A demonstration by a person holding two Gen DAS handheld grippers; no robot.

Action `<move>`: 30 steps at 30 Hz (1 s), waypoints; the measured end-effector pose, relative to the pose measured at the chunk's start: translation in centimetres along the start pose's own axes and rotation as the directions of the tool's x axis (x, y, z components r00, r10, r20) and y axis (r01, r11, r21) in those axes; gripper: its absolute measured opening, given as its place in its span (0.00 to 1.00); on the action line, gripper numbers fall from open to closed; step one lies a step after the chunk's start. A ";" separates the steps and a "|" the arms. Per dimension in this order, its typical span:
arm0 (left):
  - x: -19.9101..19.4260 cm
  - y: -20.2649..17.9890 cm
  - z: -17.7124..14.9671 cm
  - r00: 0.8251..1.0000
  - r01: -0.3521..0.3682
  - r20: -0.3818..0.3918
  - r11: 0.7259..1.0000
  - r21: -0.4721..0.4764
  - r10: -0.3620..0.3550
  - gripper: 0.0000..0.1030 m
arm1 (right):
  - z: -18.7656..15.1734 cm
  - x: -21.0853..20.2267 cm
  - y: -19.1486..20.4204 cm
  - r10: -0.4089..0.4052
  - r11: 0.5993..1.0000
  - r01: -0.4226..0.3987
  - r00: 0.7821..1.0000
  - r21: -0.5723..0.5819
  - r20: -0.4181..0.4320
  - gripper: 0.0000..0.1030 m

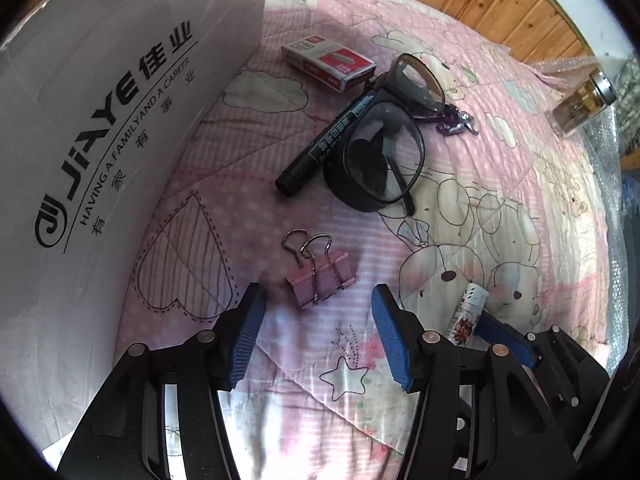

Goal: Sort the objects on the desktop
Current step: 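Move both tools out of the box toward the items on the bed, then grasp the white marker with the right tool while the left tool grasps the pink binder clip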

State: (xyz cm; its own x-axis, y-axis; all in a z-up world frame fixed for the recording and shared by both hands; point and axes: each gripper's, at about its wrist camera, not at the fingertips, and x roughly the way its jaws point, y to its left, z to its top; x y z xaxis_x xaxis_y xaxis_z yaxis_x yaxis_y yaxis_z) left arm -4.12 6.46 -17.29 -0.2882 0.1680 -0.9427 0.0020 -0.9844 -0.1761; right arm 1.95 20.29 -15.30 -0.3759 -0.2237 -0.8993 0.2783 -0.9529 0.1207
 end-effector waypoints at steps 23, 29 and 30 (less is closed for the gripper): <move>-5.4 0.0 1.8 0.985 0.087 0.152 0.996 -0.006 -0.085 0.36 | 2.0 -3.4 -2.1 0.124 0.991 -0.129 0.986 0.044 0.108 0.12; -6.9 -0.5 2.0 0.979 0.080 0.185 0.997 0.008 -0.080 0.36 | 2.1 -4.1 -1.6 0.118 0.992 -0.122 0.985 0.027 0.126 0.12; -7.2 -0.5 2.0 0.979 0.072 0.193 0.997 0.010 -0.072 0.36 | 2.0 -4.3 -1.5 0.118 0.992 -0.122 0.984 0.024 0.131 0.12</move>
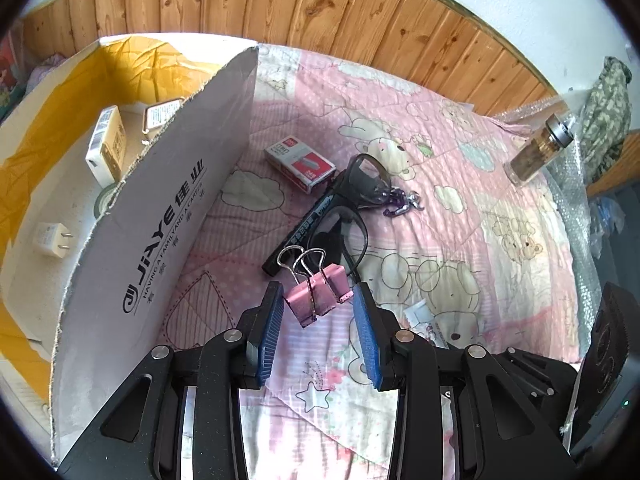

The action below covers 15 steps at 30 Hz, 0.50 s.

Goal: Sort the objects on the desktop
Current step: 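Grasp the white marker with the right tool while the left tool grasps the pink binder clip, then carry the pink clip with the left tool while the right tool carries the white marker to the box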

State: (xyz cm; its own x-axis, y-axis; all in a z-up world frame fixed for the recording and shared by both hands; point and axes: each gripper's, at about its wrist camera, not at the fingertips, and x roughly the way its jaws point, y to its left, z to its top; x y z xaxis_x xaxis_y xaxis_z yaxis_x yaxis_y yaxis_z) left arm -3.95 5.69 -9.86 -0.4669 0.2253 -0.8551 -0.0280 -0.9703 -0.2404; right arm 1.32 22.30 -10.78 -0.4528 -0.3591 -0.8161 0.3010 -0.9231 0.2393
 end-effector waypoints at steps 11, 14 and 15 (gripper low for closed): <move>-4.4 -0.2 0.4 0.995 -0.041 0.096 0.999 0.018 0.039 0.36 | 0.0 -2.5 2.6 -0.016 0.997 0.020 0.999 -0.074 0.047 0.12; -5.4 -0.1 0.3 0.993 -0.038 0.113 0.999 0.016 0.036 0.36 | 0.0 -2.9 3.0 -0.021 0.997 0.025 0.998 -0.080 0.051 0.12; -5.7 0.0 0.2 0.992 -0.038 0.118 0.999 0.015 0.036 0.36 | 0.1 -3.1 3.2 -0.022 0.996 0.026 0.998 -0.080 0.055 0.12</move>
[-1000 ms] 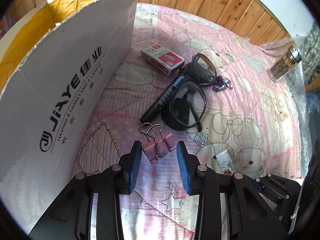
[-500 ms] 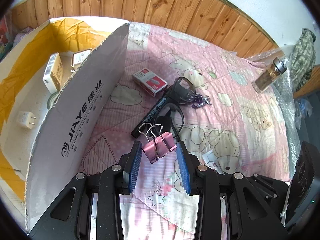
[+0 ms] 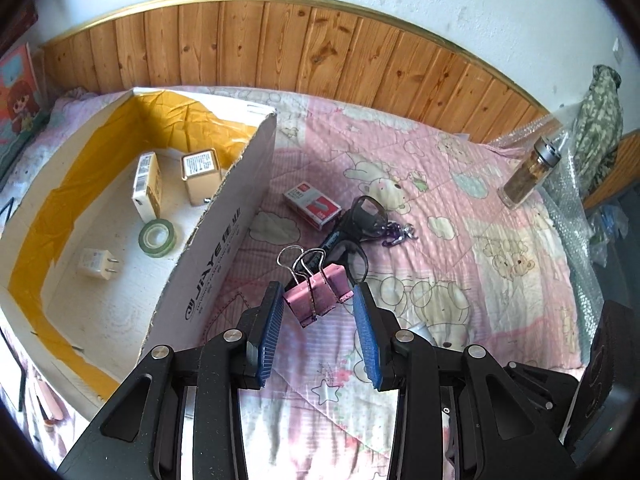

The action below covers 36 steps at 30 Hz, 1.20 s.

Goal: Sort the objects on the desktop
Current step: 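Carry the pink clip with the left tool while the right tool carries the white marker to the box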

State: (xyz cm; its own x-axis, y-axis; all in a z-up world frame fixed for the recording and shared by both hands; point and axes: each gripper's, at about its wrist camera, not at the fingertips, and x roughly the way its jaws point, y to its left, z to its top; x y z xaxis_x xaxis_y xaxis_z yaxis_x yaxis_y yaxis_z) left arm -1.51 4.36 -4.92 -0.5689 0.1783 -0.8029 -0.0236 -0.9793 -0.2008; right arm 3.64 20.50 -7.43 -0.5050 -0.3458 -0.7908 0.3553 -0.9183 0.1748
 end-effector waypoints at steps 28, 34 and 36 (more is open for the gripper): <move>-5.3 3.7 0.3 0.995 0.057 0.083 0.996 -0.067 -0.052 0.36 | 1.0 -3.2 6.2 0.011 0.999 -0.010 0.999 -0.033 0.051 0.12; -6.3 4.9 0.8 0.992 0.076 0.103 0.993 -0.087 -0.066 0.36 | 2.0 -3.5 7.7 0.017 0.998 -0.013 0.998 -0.060 0.063 0.12; -6.5 5.3 0.9 0.992 0.078 0.109 0.993 -0.093 -0.068 0.36 | 2.5 -3.6 8.1 0.020 0.998 -0.015 0.997 -0.068 0.070 0.12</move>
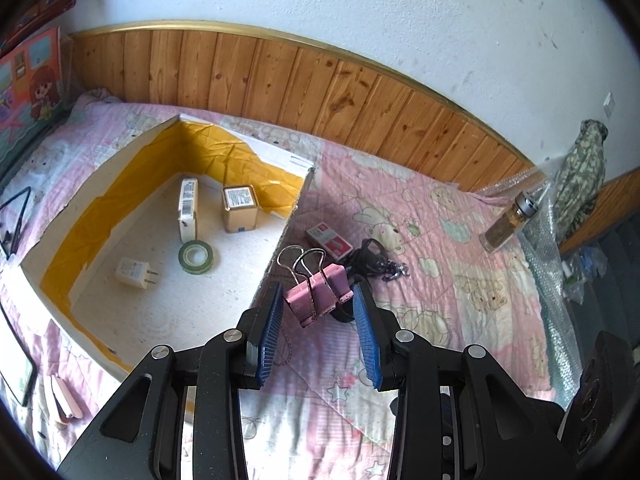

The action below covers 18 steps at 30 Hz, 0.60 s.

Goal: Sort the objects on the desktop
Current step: 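Carry the pink clip with the left tool while the right tool carries the white marker to the box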

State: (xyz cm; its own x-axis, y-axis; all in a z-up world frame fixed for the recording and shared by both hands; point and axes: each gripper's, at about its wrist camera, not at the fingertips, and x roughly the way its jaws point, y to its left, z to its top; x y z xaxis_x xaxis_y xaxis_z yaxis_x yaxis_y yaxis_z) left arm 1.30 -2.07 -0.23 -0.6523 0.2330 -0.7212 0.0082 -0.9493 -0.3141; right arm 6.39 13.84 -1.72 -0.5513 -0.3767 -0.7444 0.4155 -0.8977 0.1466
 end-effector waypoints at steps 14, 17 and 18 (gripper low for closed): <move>-1.9 3.9 2.0 0.999 0.006 0.037 0.997 -0.077 -0.003 0.36 | 3.7 0.5 2.2 0.037 0.998 -0.035 0.999 -0.048 0.028 0.12; -2.1 4.9 2.4 0.999 0.004 0.043 0.996 -0.094 0.000 0.36 | 4.4 0.8 2.7 0.047 0.997 -0.045 0.998 -0.059 0.030 0.12; -2.2 5.2 2.5 0.999 0.004 0.044 0.995 -0.098 0.000 0.36 | 4.7 0.9 2.9 0.050 0.997 -0.048 0.998 -0.063 0.031 0.12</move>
State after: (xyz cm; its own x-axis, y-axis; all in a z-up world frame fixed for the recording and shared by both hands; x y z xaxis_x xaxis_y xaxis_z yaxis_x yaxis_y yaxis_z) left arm 0.84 -8.03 1.25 -0.6849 0.2233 -0.6936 0.0800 -0.9231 -0.3761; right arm 3.66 9.86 1.11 -0.5522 -0.4282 -0.7154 0.4860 -0.8625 0.1411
